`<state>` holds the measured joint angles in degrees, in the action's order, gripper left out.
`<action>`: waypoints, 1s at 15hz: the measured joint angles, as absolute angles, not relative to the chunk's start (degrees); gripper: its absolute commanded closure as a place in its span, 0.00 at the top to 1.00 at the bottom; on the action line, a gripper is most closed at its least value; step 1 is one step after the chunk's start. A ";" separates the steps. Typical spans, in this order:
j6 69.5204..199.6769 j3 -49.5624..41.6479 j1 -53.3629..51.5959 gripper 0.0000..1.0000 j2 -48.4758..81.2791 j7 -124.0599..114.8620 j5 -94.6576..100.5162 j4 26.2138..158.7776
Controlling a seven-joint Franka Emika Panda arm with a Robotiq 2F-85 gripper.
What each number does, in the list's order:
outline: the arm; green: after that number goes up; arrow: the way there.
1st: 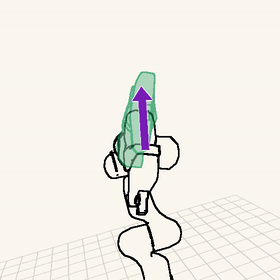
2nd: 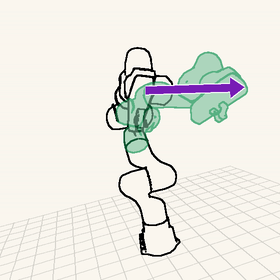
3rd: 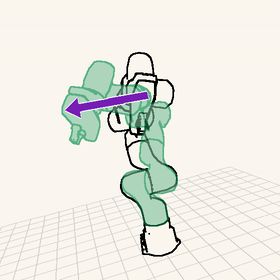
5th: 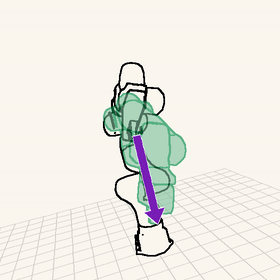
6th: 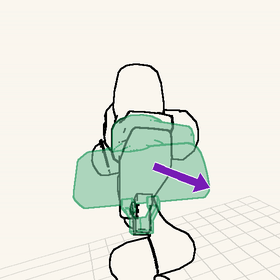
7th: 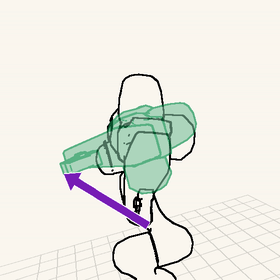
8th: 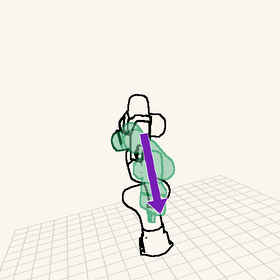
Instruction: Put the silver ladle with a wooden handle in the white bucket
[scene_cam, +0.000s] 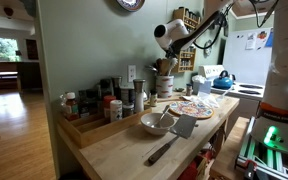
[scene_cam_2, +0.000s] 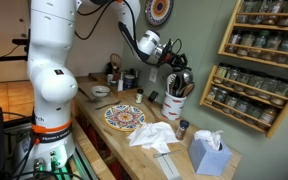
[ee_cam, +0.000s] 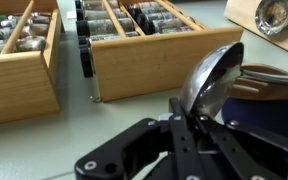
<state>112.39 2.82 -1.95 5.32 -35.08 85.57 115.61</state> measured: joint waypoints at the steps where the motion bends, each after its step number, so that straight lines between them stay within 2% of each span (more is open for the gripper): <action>1: 113.98 2.59 -1.73 0.01 5.16 -34.64 86.09 115.66; 3: 117.04 2.10 -1.31 0.01 4.91 -33.96 87.31 115.84; 4: 118.27 1.86 -1.13 0.19 4.83 -33.62 87.79 115.89; 5: 119.31 1.65 -0.96 0.31 4.73 -33.28 88.09 115.94; 6: 120.19 1.52 -0.80 0.36 4.62 -33.03 88.14 115.95; 12: 127.05 1.16 -0.52 0.83 2.51 -36.08 88.13 115.55; 15: 127.39 1.16 -0.53 1.00 -0.44 -36.08 85.44 116.15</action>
<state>127.39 1.16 -0.53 -0.44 -36.08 85.44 116.15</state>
